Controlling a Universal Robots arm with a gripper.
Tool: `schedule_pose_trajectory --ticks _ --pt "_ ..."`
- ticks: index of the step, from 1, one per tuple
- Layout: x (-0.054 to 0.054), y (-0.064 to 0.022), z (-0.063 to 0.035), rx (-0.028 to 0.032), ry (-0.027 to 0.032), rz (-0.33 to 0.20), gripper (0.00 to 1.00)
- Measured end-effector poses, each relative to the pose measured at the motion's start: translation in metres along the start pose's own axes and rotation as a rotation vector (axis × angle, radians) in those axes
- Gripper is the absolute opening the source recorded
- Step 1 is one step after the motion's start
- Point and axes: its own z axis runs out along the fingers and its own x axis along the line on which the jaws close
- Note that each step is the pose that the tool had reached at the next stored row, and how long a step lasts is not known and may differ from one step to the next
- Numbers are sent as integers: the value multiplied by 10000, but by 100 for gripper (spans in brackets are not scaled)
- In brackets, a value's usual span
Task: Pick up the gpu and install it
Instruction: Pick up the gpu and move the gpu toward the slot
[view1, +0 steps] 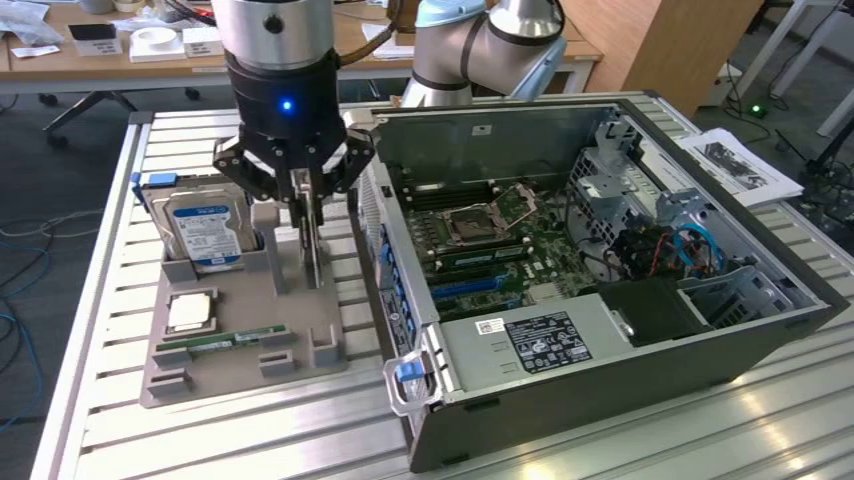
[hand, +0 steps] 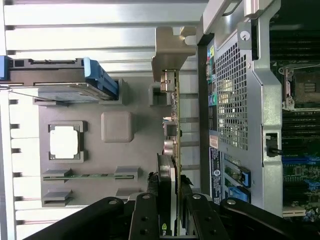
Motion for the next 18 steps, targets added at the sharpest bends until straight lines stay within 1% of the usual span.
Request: schedule_pose_trajectory --ticks 8,18 --pt "-4 10 -182 -9 9 -137 27" --pt "-9 24 -403 -10 11 -176 27"
